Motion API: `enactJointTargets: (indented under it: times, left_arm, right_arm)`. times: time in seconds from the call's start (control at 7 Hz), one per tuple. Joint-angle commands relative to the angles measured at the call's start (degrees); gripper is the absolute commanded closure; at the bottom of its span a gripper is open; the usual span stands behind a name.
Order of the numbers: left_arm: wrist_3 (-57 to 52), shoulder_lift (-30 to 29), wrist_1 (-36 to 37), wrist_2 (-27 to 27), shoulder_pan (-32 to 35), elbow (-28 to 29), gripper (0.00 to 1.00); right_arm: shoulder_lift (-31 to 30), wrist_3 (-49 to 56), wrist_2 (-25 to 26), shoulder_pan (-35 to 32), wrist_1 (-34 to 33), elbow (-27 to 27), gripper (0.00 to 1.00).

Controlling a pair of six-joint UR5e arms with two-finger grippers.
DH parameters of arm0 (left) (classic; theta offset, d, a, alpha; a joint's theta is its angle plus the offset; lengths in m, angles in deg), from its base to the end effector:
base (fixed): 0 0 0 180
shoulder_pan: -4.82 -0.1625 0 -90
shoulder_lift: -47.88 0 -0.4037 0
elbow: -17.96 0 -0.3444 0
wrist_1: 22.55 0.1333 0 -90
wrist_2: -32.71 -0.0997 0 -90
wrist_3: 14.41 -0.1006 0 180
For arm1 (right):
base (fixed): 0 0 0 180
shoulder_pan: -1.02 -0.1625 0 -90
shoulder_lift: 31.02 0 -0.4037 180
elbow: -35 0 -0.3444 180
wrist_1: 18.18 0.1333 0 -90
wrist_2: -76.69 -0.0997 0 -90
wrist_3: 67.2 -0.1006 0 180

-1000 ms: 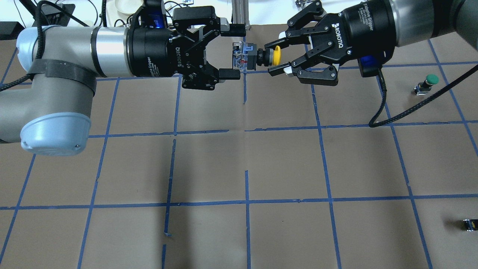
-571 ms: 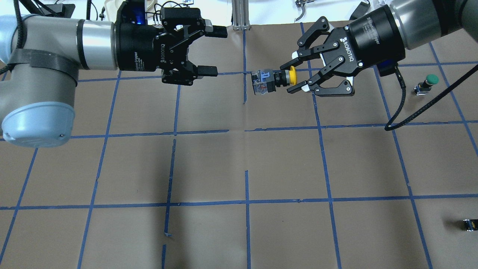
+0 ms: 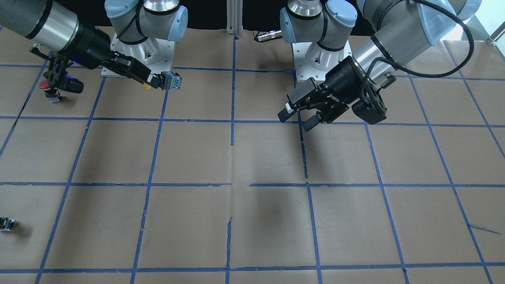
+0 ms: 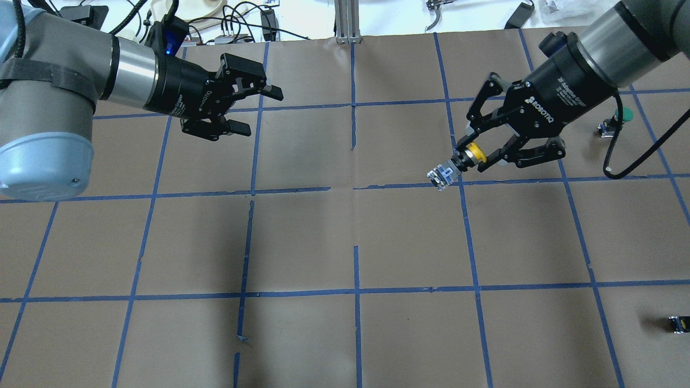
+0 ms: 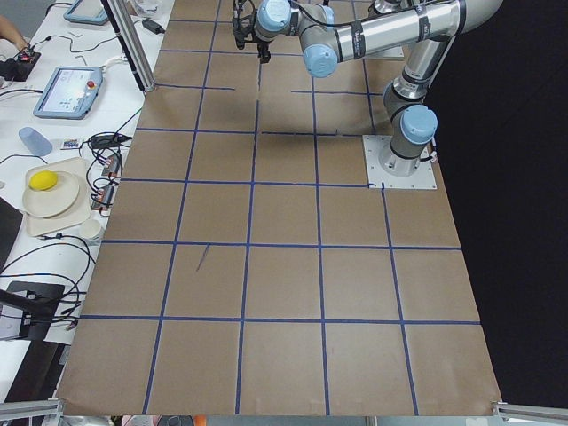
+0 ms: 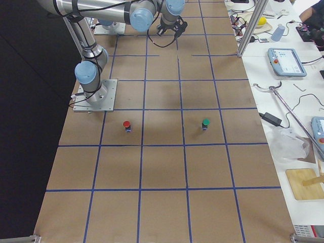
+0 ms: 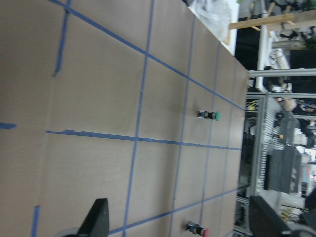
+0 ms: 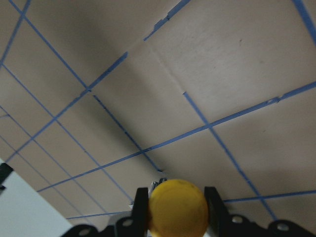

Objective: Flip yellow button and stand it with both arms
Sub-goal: 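Carry the button cap-up with the right gripper away while the left gripper withdraws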

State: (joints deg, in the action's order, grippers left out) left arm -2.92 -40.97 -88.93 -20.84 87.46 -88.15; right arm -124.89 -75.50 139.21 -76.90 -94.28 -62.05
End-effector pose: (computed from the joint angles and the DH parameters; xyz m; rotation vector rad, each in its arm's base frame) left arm -0.1357 -0.4565 0.4122 0.3474 -2.4729 0.1593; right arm 0.0950 -0.4148 0.4316 0.5603 2.5712 0.3735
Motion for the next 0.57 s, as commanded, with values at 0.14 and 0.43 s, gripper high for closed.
enactJointTargets:
  times: [0.14, 0.43]
  left_arm:
    - [-0.15, -0.8, -9.41, -21.89, 1.2, 5.78, 0.0]
    - [-1.54, -3.17, -21.1, -34.8, 5.57, 16.32, 0.0]
  right_arm:
    - [0.52, 34.02, 17.15, 7.15, -14.29, -6.55, 0.9]
    - [3.76, 55.96, 20.88, 10.23, -26.93, -9.81, 0.9]
